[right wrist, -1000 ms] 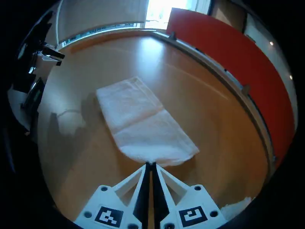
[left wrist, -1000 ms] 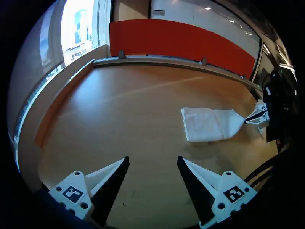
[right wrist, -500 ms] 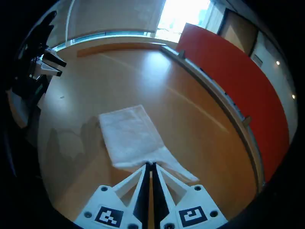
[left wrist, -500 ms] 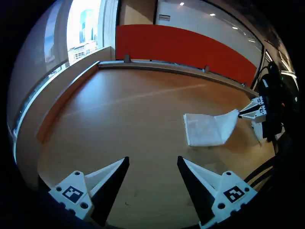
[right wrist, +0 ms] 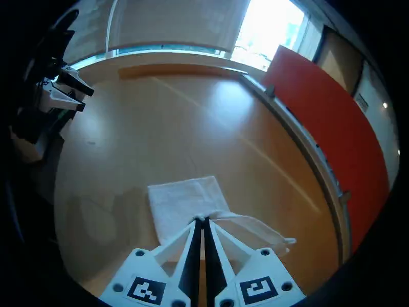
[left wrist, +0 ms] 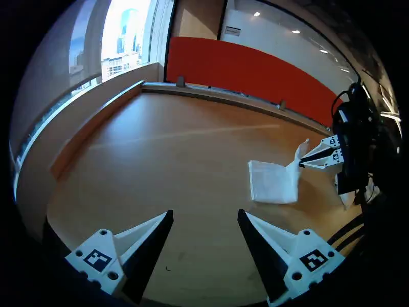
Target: Fold towel
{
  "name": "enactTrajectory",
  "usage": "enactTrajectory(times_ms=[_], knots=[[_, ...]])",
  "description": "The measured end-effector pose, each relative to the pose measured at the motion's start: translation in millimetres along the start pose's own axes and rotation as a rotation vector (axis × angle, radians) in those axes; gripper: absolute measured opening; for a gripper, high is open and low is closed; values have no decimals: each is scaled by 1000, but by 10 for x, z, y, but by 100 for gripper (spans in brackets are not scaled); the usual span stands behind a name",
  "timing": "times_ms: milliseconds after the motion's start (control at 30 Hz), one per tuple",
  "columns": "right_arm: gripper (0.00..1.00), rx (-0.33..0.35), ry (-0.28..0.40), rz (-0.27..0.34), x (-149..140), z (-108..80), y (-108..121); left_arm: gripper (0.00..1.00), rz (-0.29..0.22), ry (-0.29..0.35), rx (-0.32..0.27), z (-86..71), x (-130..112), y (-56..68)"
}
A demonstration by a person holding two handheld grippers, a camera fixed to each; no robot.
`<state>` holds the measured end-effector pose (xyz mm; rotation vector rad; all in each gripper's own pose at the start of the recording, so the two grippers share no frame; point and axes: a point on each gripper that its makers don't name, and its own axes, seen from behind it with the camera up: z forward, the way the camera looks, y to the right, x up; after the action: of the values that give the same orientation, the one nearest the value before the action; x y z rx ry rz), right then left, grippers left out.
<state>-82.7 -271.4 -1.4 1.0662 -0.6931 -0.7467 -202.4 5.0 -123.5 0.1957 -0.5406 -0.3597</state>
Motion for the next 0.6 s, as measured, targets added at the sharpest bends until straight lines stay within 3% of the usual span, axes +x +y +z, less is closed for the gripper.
enactTrajectory(times_ms=[400,600], knots=[[4,94,-33,-10,96,591,-386,94,-32,5,14,-87,-68,-120],[4,125,-61,5,22,781,-497,94,-42,2,20,-87,-105,-175]])
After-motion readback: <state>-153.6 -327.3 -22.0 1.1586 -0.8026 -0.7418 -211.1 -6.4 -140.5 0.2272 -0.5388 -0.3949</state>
